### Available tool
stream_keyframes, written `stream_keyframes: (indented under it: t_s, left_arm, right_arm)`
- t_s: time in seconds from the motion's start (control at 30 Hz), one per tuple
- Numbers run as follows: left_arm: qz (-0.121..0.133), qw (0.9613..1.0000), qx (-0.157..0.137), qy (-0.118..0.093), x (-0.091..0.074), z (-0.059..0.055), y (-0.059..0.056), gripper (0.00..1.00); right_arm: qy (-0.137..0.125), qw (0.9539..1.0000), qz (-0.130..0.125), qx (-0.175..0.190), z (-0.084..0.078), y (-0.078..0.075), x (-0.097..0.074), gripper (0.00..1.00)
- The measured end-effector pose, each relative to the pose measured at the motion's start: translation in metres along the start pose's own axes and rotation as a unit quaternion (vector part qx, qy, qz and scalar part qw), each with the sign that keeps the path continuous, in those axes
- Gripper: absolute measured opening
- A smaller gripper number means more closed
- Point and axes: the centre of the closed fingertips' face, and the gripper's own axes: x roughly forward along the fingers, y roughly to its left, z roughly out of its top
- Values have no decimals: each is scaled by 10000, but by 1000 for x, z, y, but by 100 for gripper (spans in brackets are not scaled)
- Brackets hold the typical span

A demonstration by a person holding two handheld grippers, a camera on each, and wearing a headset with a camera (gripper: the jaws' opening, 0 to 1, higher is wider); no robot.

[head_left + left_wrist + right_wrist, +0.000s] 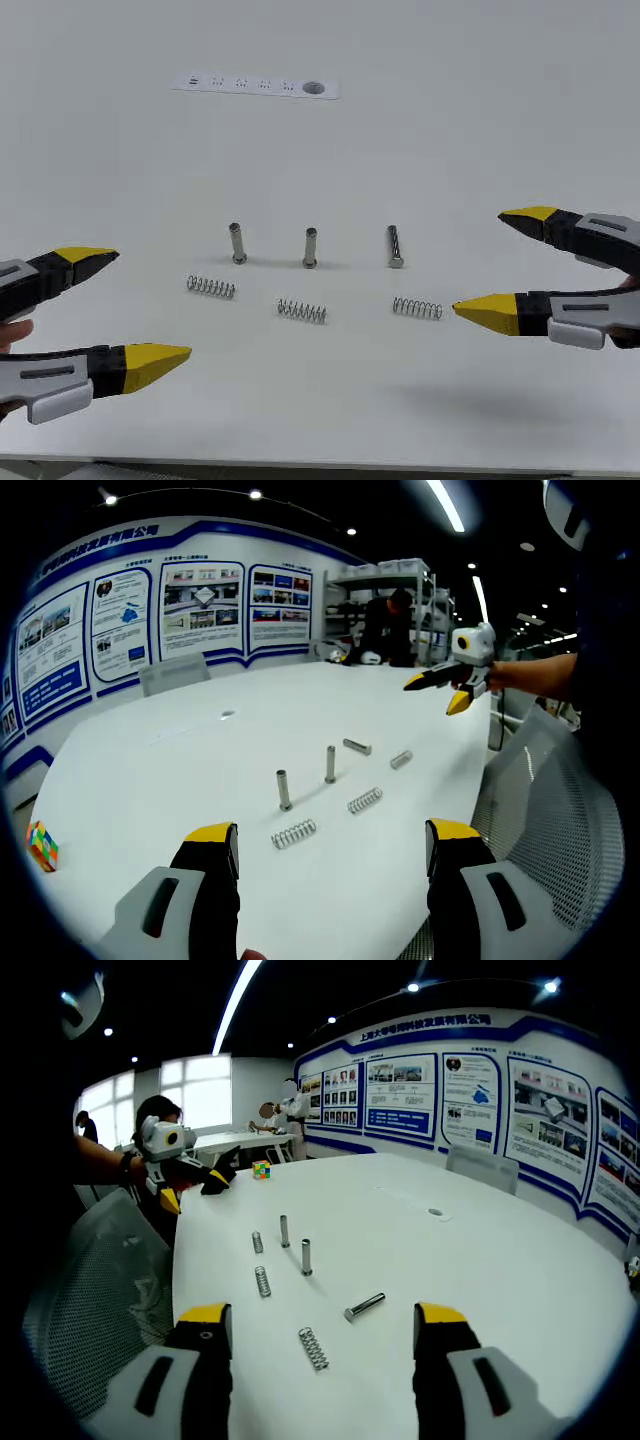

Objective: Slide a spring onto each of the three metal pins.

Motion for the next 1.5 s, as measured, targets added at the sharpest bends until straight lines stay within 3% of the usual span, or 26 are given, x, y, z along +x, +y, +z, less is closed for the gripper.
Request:
stream_keyframes:
  t_s: [0.4,0.83,1.0,1.27,1.43,1.5]
  left_arm:
    - [-26,10000,0,-23,2,2,-2,78]
    - [-33,10000,16,-35,3,4,-4,78]
    - [-11,10000,10,-43,2,3,-3,78]
    - [10,10000,17,-60,2,4,-3,78]
    - [6,10000,33,-30,2,3,-4,77]
    - [4,10000,31,-25,2,3,-5,77]
  right_arm:
    - [186,9995,-230,57,6,-18,6,68]
    - [807,9938,-731,212,6,-56,46,53]
    - [1089,9892,-880,423,1,-66,65,45]
    - [1593,9813,-959,500,-14,-69,92,36]
    - [1749,9761,-1015,790,-24,-70,103,31]
    - [1870,9719,-1072,943,-30,-71,107,29]
